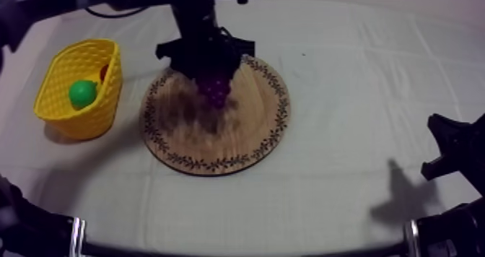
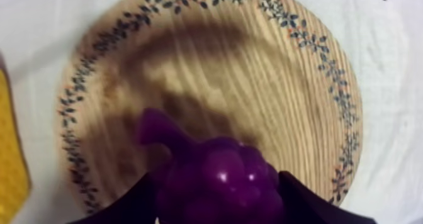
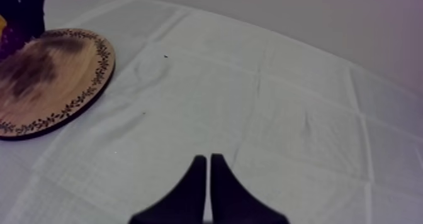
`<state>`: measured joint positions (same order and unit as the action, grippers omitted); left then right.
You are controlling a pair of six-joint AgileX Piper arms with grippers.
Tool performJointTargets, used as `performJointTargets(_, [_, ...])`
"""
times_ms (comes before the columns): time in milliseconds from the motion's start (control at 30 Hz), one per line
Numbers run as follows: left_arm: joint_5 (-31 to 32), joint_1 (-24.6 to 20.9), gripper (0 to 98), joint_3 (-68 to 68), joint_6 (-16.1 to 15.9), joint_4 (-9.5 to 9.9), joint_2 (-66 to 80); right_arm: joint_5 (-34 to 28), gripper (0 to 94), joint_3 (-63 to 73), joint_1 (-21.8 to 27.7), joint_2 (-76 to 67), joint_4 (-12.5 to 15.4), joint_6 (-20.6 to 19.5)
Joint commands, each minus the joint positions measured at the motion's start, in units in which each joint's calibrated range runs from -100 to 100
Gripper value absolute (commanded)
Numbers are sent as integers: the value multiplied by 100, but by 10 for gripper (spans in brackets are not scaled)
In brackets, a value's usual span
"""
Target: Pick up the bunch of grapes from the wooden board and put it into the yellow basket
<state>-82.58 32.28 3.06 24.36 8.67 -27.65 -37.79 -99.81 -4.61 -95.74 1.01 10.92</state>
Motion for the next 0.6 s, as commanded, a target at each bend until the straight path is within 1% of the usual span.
performJointTargets(0, [82,-81,491,-487,-284,21,782,-4,4,3,2,-1,-1,4])
performJointTargets(133, [322,-323,491,-1236,-656,125,1690,-4,4,3,2,-1,-1,5])
performJointTargets(300, [839,-739,493,-2121,-1082,370,2696,-4,4,3,2,-1,-1,1])
performJointTargets(433, [1294,-1128,482,-2641,-1351,555,3281,-4,4,3,2,-1,-1,0])
performJointTargets(567, [1651,-1498,460,-3042,-1535,764,3621,-4,4,3,2,-1,-1,0])
